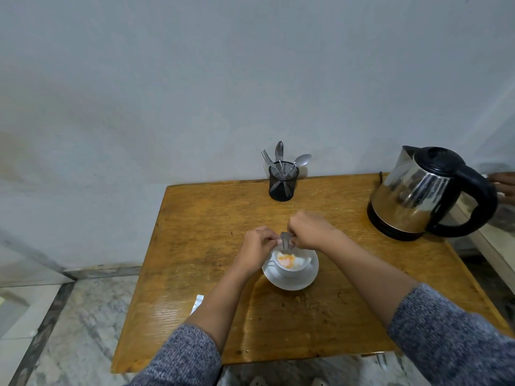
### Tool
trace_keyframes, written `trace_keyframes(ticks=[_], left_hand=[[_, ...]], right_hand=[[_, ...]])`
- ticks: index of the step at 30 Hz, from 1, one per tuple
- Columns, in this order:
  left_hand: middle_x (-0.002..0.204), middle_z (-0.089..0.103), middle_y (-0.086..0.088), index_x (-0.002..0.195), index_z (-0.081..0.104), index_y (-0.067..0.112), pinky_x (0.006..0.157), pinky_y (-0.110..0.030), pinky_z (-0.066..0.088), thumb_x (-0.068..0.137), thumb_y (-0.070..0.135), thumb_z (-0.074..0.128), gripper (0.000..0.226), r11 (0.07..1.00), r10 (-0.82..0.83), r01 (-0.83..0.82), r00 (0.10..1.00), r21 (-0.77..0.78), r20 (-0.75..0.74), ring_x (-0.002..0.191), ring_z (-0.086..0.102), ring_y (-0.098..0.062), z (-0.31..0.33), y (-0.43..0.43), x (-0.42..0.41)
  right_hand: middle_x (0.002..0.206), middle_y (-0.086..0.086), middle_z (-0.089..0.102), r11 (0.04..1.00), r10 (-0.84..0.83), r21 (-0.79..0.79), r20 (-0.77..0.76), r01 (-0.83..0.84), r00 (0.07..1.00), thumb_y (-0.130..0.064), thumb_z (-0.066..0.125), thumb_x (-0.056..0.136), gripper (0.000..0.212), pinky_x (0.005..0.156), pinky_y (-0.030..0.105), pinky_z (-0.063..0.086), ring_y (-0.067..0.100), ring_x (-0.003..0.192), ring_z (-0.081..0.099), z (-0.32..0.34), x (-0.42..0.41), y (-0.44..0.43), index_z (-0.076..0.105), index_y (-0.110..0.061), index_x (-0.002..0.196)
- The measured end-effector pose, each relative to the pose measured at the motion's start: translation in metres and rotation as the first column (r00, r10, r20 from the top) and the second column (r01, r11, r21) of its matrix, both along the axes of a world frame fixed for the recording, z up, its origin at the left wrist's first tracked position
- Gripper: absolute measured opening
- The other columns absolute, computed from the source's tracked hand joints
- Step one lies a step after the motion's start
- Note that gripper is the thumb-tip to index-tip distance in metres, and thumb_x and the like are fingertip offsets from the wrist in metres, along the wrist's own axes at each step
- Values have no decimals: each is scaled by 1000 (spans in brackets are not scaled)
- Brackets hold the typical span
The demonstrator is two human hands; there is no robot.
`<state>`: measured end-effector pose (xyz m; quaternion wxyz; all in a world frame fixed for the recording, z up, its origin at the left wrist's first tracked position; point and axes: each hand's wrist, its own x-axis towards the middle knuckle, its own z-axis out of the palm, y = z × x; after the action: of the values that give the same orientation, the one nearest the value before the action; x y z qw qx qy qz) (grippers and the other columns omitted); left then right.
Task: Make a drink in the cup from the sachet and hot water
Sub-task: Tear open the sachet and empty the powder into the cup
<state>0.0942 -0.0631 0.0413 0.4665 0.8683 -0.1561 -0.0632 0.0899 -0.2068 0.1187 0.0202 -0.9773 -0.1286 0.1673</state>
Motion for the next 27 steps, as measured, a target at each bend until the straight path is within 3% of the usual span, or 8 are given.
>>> trace_keyframes(ticks=[5, 8, 10, 13, 17, 19, 24, 27], left_hand=[[85, 62, -4, 85, 71, 5, 76, -28, 48, 80, 11, 66, 9, 1000, 1, -2, 1000, -23, -29, 81, 57, -16, 1, 3, 0], [87, 64, -6, 87, 72, 10, 70, -16, 45, 82, 12, 65, 9, 989, 91, -103, 990, -108, -108, 79, 57, -13, 5, 16, -2], [81, 65, -3, 82, 71, 16, 64, -12, 43, 82, 15, 64, 7, 965, 157, -188, 973, -183, -167, 72, 56, -9, 8, 29, -3], [69, 66, 3, 74, 67, 23, 62, -15, 44, 83, 13, 64, 14, 917, 225, -292, 941, -271, -253, 63, 58, -4, 10, 53, -7], [63, 64, -1, 82, 66, 3, 57, -18, 49, 81, 2, 64, 3, 838, 329, -433, 887, -332, -324, 51, 61, 2, 7, 87, -19], [64, 62, -2, 90, 64, -7, 53, -10, 47, 80, -1, 64, 11, 822, 388, -487, 859, -295, -335, 47, 60, 5, 6, 102, -28], [57, 55, -1, 77, 63, 8, 51, -17, 45, 80, -1, 61, 10, 823, 456, -547, 797, -152, -397, 49, 58, -5, -7, 130, -57], [53, 50, -1, 72, 60, 8, 37, -14, 35, 79, -2, 56, 13, 814, 513, -579, 751, -40, -416, 39, 47, -3, -22, 136, -73]], right_hand=[[74, 3, 54, 999, -33, 0, -18, 33, 999, -18, 63, 84, 20, 56, 30, 40, 23, 73, 52, 0, 5, 0, 55, -15, 66], [81, 2, 59, 967, -160, 193, -35, 164, 986, -22, 69, 81, 10, 62, 29, 43, 22, 78, 58, -1, 10, 5, 63, -17, 76], [77, -1, 60, 874, -261, 405, -78, 270, 962, -19, 70, 80, 4, 65, 29, 44, 19, 77, 60, -3, 13, 14, 66, -17, 79], [63, -5, 51, 705, -317, 629, -134, 328, 939, -13, 73, 76, 22, 55, 24, 39, 12, 62, 50, -5, 15, 35, 52, -20, 72], [67, -3, 51, 574, -325, 726, -221, 378, 919, -6, 75, 73, 34, 51, 20, 37, 9, 57, 49, -21, 14, 71, 44, -19, 79], [67, -3, 50, 591, -311, 717, -221, 370, 924, -6, 75, 73, 32, 51, 20, 37, 9, 57, 46, -37, 12, 89, 46, -17, 79], [66, -3, 47, 699, -241, 632, -233, 335, 942, -8, 74, 74, 29, 59, 28, 39, 16, 63, 47, -81, -1, 127, 47, -19, 72], [79, 3, 54, 806, -140, 537, -239, 251, 961, -7, 66, 73, 24, 57, 27, 37, 21, 72, 51, -104, -10, 139, 46, -20, 73]])
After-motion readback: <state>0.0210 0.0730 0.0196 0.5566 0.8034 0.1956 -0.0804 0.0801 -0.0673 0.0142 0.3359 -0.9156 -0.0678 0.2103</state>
